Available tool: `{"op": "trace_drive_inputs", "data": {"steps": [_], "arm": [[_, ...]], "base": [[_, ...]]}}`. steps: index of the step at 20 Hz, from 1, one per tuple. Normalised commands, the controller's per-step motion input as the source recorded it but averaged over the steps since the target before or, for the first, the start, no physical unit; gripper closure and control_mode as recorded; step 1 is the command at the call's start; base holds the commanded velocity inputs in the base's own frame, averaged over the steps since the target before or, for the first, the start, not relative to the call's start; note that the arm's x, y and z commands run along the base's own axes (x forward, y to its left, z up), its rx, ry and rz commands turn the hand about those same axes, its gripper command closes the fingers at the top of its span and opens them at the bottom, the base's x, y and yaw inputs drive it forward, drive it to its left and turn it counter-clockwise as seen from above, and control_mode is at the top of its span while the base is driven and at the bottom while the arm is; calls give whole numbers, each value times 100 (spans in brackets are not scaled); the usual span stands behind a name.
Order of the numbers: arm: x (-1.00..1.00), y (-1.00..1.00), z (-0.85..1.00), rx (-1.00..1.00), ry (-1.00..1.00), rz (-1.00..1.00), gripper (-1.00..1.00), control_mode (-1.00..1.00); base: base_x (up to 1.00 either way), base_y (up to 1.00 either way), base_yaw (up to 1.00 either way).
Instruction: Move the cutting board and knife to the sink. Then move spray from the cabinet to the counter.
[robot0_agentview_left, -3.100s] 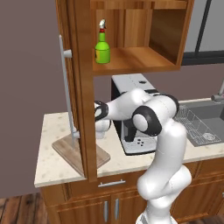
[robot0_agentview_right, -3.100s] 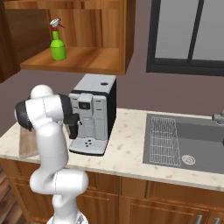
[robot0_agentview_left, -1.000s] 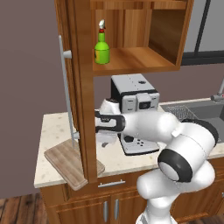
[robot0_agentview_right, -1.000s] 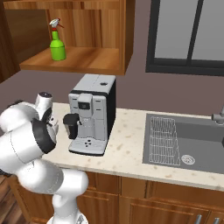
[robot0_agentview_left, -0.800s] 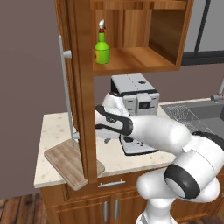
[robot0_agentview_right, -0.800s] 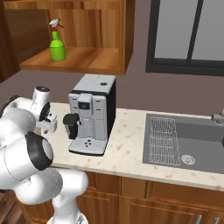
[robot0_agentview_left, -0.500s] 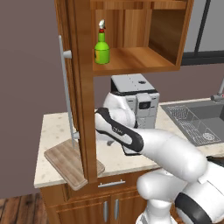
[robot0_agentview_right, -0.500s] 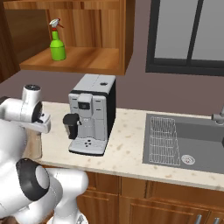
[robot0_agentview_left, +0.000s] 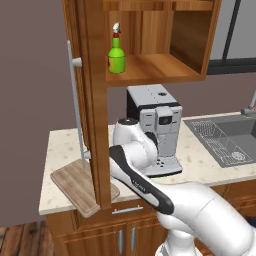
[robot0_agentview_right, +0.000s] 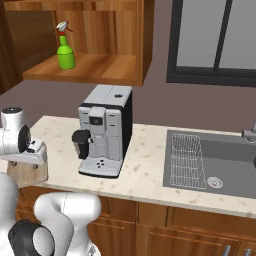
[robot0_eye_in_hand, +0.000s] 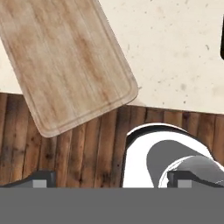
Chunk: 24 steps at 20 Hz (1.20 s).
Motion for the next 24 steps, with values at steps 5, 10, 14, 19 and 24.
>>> {"op": "trace_drive_inputs", "data": {"steps": [5, 10, 14, 19, 24], "arm": [[-79, 17, -24, -20, -7, 7, -100, -100], [-69, 32, -51, -24, -10, 8, -100, -100], [-23, 16, -60, -22, -3, 2, -100, -100], [-22, 30, -45, -15, -13, 0, -100, -100], [-16, 27, -3, -12, -17, 0, -100, -100]], "base": [[0, 0, 0], [0, 0, 0], [0, 0, 0], [0, 0, 0], [0, 0, 0]]}}
